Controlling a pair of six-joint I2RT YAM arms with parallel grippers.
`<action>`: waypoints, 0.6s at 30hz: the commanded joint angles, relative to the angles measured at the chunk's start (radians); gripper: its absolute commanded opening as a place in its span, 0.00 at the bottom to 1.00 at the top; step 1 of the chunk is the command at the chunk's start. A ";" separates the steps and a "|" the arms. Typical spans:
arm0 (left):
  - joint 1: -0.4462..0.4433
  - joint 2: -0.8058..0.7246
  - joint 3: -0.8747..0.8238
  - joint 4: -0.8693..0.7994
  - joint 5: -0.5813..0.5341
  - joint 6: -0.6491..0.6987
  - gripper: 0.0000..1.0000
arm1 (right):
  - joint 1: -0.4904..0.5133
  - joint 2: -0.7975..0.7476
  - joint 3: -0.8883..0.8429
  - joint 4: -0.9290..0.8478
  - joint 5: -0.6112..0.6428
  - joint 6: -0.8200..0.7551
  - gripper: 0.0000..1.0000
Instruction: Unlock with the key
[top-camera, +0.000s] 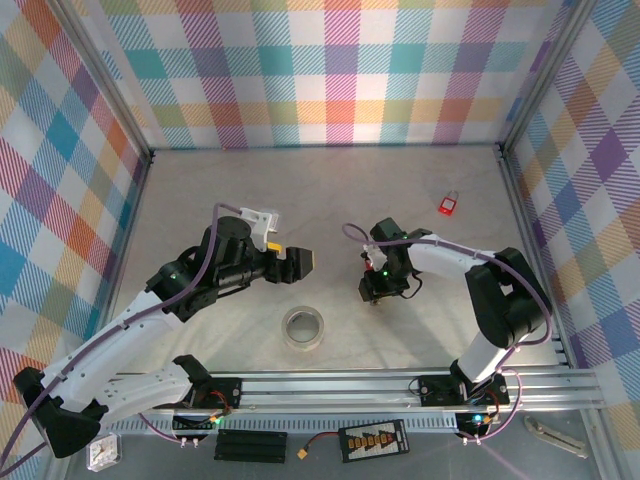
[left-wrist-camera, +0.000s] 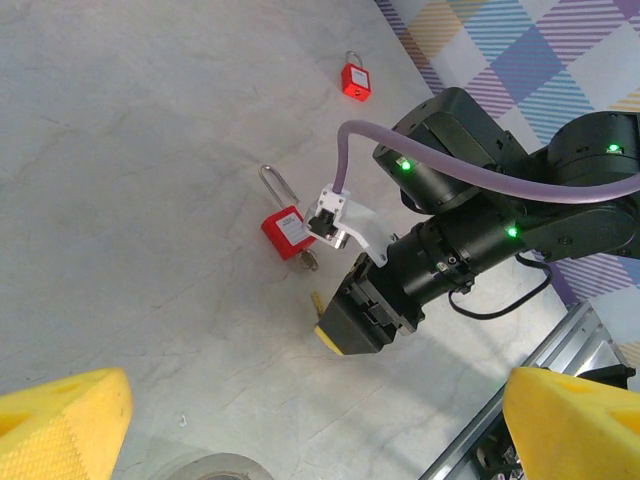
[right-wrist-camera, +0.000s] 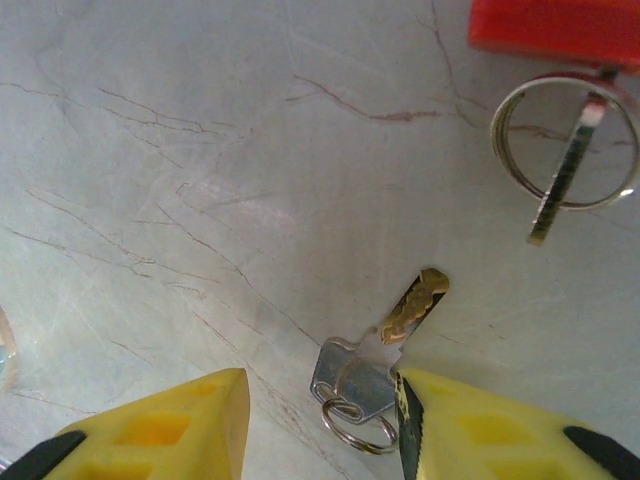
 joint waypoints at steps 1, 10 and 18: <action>-0.007 -0.014 0.000 -0.012 -0.013 0.022 0.95 | 0.012 0.003 0.014 -0.029 0.007 0.001 0.42; -0.006 -0.015 0.002 -0.020 -0.017 0.031 0.95 | 0.034 -0.029 -0.003 -0.061 0.038 0.033 0.40; -0.005 -0.012 0.006 -0.031 -0.018 0.037 0.95 | 0.046 -0.033 -0.017 -0.073 0.059 0.052 0.34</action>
